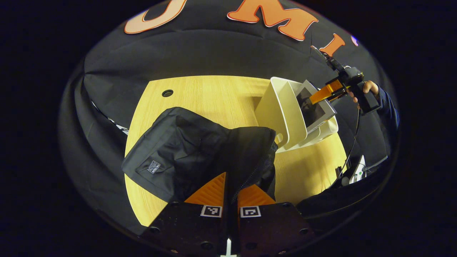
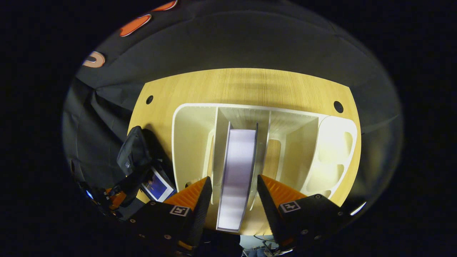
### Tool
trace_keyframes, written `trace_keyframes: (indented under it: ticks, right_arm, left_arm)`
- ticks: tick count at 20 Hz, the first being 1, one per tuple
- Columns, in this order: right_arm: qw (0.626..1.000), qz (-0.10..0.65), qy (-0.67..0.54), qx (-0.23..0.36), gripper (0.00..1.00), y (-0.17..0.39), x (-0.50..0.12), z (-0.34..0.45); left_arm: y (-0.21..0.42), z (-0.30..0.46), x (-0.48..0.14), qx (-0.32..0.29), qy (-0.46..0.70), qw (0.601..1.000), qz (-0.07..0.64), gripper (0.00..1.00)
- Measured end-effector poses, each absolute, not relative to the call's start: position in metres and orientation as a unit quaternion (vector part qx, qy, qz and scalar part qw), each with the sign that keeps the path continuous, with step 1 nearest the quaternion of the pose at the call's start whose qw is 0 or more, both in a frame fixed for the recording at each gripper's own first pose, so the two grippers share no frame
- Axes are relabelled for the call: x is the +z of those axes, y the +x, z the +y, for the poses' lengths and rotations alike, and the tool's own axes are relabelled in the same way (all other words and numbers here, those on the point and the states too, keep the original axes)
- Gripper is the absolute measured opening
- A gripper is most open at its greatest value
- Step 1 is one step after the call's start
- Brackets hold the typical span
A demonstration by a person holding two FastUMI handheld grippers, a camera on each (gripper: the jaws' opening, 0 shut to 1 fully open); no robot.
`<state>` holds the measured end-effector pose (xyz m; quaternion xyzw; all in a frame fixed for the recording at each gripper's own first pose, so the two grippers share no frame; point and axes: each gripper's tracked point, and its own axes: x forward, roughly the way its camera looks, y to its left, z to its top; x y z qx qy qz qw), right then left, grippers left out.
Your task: Open the schoolbag, grab two books from the bookshelf and put them into the schoolbag.
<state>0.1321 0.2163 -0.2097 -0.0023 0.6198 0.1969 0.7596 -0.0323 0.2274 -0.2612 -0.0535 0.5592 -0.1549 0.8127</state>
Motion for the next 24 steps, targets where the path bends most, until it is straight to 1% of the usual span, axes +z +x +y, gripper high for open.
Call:
trace_keyframes:
  ticks: [1,2,3,4,5,9,12,13,14,19,24]
  right_arm:
    - [0.759,0.622,-0.005,0.192,0.59,0.132,-0.214,0.216]
    - [0.758,0.625,-0.009,0.187,0.61,0.133,-0.216,0.215]
    - [0.762,0.623,-0.013,0.177,0.54,0.134,-0.211,0.21]
    - [0.762,0.625,-0.012,0.172,0.44,0.136,-0.215,0.208]
    - [0.76,0.628,-0.011,0.165,0.39,0.133,-0.215,0.207]
    - [0.775,0.615,-0.005,0.148,0.35,0.127,-0.198,0.195]
    - [0.784,0.605,0.007,0.139,0.34,0.113,-0.175,0.185]
    - [0.789,0.6,0.011,0.136,0.42,0.107,-0.169,0.18]
    - [0.794,0.594,0.015,0.132,0.34,0.101,-0.161,0.177]
    - [0.812,0.57,0.061,0.114,0.34,0.062,-0.123,0.165]
    - [0.821,0.553,0.107,0.094,0.33,0.012,-0.102,0.164]
  left_arm:
    - [-0.032,0.226,-0.262,-0.154,-0.054,0.812,0.56,0.05]
    - [-0.032,0.227,-0.261,-0.154,-0.054,0.812,0.56,0.05]
    - [-0.03,0.226,-0.262,-0.154,-0.053,0.812,0.56,0.05]
    - [-0.029,0.226,-0.262,-0.156,-0.053,0.812,0.56,0.05]
    - [-0.029,0.225,-0.263,-0.158,-0.052,0.812,0.559,0.05]
    - [-0.027,0.224,-0.264,-0.171,-0.051,0.812,0.555,0.05]
    - [-0.028,0.225,-0.264,-0.186,-0.05,0.812,0.551,0.05]
    - [-0.027,0.224,-0.264,-0.192,-0.049,0.811,0.55,0.05]
    - [-0.027,0.224,-0.264,-0.199,-0.047,0.811,0.549,0.05]
    - [-0.031,0.222,-0.265,-0.237,-0.027,0.806,0.542,0.05]
    - [-0.031,0.219,-0.266,-0.273,-0.005,0.797,0.539,0.05]
